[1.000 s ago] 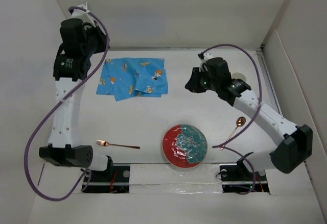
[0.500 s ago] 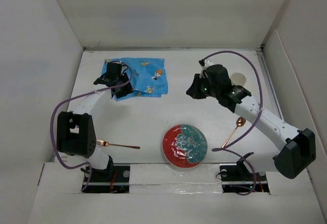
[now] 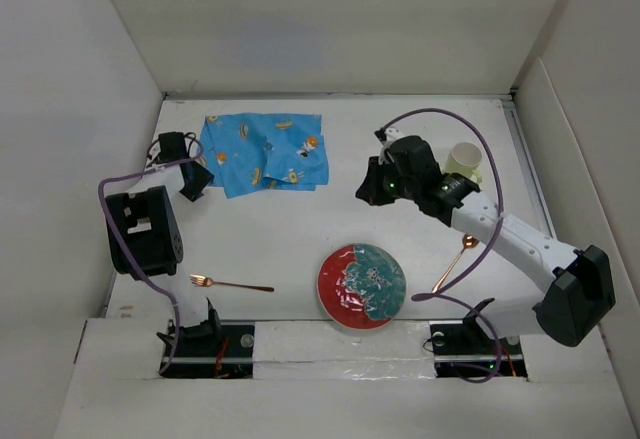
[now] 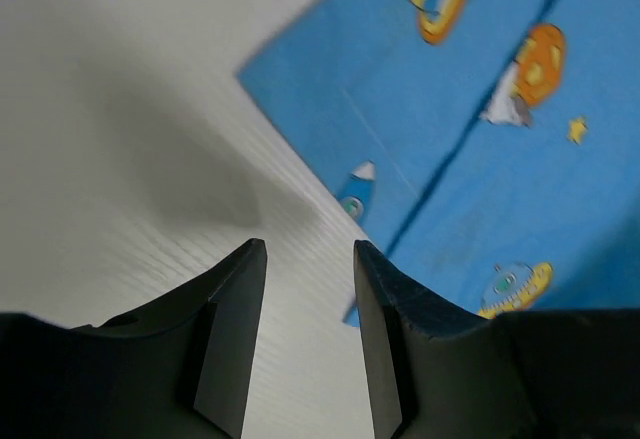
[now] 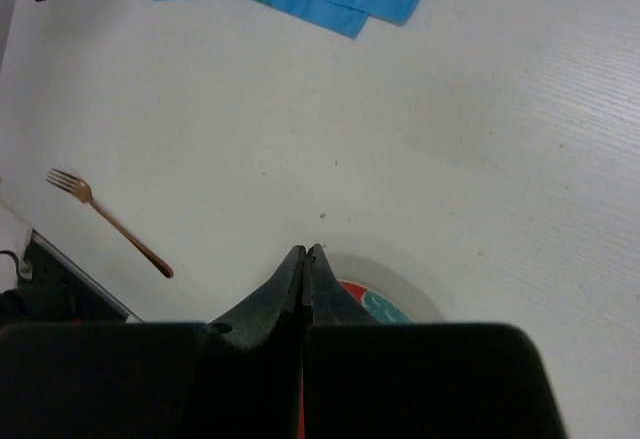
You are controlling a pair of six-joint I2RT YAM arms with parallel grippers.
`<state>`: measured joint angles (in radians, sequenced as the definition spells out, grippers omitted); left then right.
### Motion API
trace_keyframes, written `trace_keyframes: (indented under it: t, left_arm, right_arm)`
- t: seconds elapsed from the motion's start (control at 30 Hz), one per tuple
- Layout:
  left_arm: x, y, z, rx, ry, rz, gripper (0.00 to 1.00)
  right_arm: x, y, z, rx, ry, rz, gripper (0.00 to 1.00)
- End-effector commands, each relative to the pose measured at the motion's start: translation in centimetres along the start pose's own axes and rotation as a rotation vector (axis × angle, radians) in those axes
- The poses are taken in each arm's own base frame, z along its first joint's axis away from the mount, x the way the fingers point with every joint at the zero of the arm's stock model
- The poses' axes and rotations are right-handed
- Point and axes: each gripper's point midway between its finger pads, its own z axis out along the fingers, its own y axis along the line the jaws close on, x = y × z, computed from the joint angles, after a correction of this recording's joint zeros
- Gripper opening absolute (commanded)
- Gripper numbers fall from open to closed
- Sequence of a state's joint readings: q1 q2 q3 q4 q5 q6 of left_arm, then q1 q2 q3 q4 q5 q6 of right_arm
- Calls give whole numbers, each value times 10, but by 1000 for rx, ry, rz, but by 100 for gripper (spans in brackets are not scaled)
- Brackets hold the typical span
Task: Set the dinner table for one person
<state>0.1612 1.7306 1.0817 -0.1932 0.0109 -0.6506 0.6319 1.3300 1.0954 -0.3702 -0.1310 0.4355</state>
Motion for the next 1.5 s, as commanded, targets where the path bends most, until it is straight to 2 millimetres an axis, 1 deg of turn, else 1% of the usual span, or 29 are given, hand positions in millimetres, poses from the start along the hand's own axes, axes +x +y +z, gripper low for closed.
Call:
trace_keyframes:
  t: [0.0,0.13,0.23,0.27,0.33,0.37,0.4,0.43,0.47,0.57,0.6,0.63,0.67,0.7,0.73,0.77,0.83,0.93,0.97,1.0,1.07,1.1,1.2,1.23,1.27,1.3,1.37,1.43,1.47]
  left_arm:
    - [-35,-3,-3,23,-71,-97,37]
    - [-44,7,-1,-25,-103,-134,37]
    - [-48,4,-11,3,-143,-173,37]
    - [-51,2,-15,14,-158,-185,37]
    - [-59,-3,-29,38,-194,-215,38]
    - [-62,-4,-33,44,-209,-227,38]
    - [-67,-8,-40,59,-229,-233,39]
    - [-70,-9,-43,63,-238,-237,40]
    - [-73,-10,-43,54,-242,-231,41]
    - [-75,-13,-36,30,-203,-193,40]
    - [-71,-13,-27,23,-174,-172,40]
    - [-77,-21,-28,48,-171,-151,40]
    - [-69,-31,-28,64,-145,-95,40]
    - [-65,-35,-26,58,-132,-63,40]
    - [-65,-35,-26,59,-131,-41,41]
    - [-54,-44,-26,94,-95,-8,41]
    - [-39,-44,-20,100,-56,33,41]
    - [-22,-40,-15,107,-17,59,41]
    - [-20,-37,-14,101,-16,58,41]
    - [-19,-35,-15,95,-17,61,41]
    - [-18,-32,-15,89,-16,66,41]
    - [-19,-33,-18,93,-21,69,41]
    - [-23,-34,-24,93,-40,85,41]
    - [-24,-34,-26,90,-42,89,41]
    - [-26,-33,-27,86,-47,100,41]
    - [-29,-28,-26,79,-49,93,41]
    - [-27,-25,-25,83,-36,79,41]
    - [-23,-23,-23,82,-29,81,41]
    - [-22,-21,-22,76,-24,79,41]
  right_arm:
    - [-17,28,6,-68,-51,-37,0]
    - [-16,41,39,-82,-20,-59,0]
    - [-26,67,62,-119,-28,-91,0]
    - [-16,64,84,-103,10,-96,0]
    - [-30,90,101,-139,-9,-120,0]
    - [-15,85,128,-115,38,-129,0]
    - [-36,104,134,-141,-4,-141,0]
    - [-30,112,144,-146,16,-163,0]
    - [-16,108,181,-114,63,-176,0]
    - [-25,132,191,-140,42,-198,3]
    - [-16,123,210,-110,59,-199,7]
    - [-28,129,212,-106,41,-204,16]
    - [-25,130,218,-85,47,-208,41]
    - [-31,121,225,-30,27,-215,52]
    - [-18,108,238,16,61,-220,60]
    - [-29,109,239,40,31,-221,66]
    - [-29,82,249,170,15,-241,70]
    - [-35,74,256,247,-29,-265,81]
    - [-25,67,267,262,-13,-272,83]
    - [-36,71,269,265,-47,-267,83]
    - [-27,62,285,291,-39,-271,79]
    - [-39,67,285,291,-77,-261,76]
    - [-51,71,287,288,-134,-234,29]
    - [-52,69,286,297,-147,-228,7]
    - [-55,68,282,309,-157,-227,0]
    - [-74,73,266,315,-201,-220,0]
    - [-81,53,251,362,-209,-212,0]
    - [-121,63,209,321,-279,-186,0]
    - [-106,48,204,322,-235,-205,0]
